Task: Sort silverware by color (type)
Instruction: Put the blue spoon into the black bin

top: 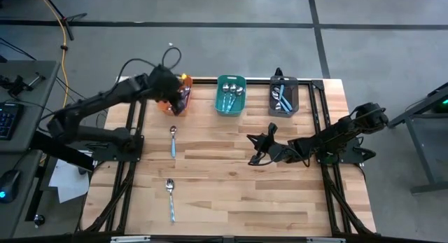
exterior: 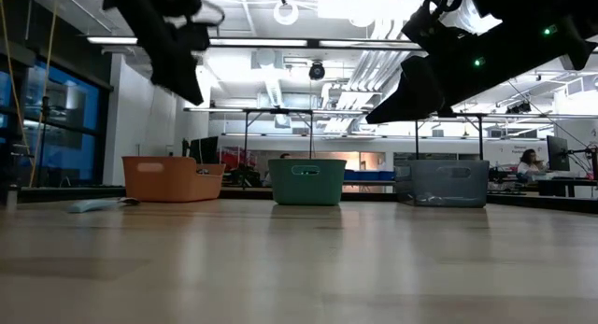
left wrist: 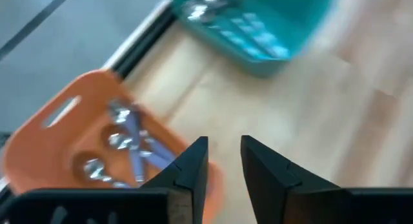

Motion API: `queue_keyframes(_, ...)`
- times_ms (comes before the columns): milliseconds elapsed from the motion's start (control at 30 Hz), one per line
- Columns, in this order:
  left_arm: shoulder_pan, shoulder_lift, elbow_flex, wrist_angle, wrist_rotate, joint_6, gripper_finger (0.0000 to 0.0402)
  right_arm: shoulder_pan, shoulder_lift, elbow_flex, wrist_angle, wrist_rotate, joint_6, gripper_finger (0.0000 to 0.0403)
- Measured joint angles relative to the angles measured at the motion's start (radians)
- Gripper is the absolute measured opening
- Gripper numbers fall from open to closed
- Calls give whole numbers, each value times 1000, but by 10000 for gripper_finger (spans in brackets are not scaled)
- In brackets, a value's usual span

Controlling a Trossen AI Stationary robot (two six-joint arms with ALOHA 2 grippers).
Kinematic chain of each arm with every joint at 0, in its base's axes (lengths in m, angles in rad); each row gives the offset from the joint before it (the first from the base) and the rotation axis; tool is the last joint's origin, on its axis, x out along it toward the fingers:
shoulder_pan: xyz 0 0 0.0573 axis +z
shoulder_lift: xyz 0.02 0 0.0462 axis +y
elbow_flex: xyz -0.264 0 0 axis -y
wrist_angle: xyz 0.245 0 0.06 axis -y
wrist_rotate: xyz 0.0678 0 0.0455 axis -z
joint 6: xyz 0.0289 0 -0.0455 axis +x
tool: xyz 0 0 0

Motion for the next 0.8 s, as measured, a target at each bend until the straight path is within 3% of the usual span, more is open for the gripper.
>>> queue_keyframes(300,-405,-84,-56,-129,-172,-193,51,4,0,0,0,0,3,0)
queue_keyframes(467,-574,-85,-152,-138,-189,-377,48,19,0,0,0,0,3,0)
queue_keyframes(633,-667,-85,-243,-132,-221,-695,49,26,0,0,0,0,3,0)
queue_keyframes(800,-667,-85,-334,-125,-251,-843,69,26,0,0,6,0,3,0)
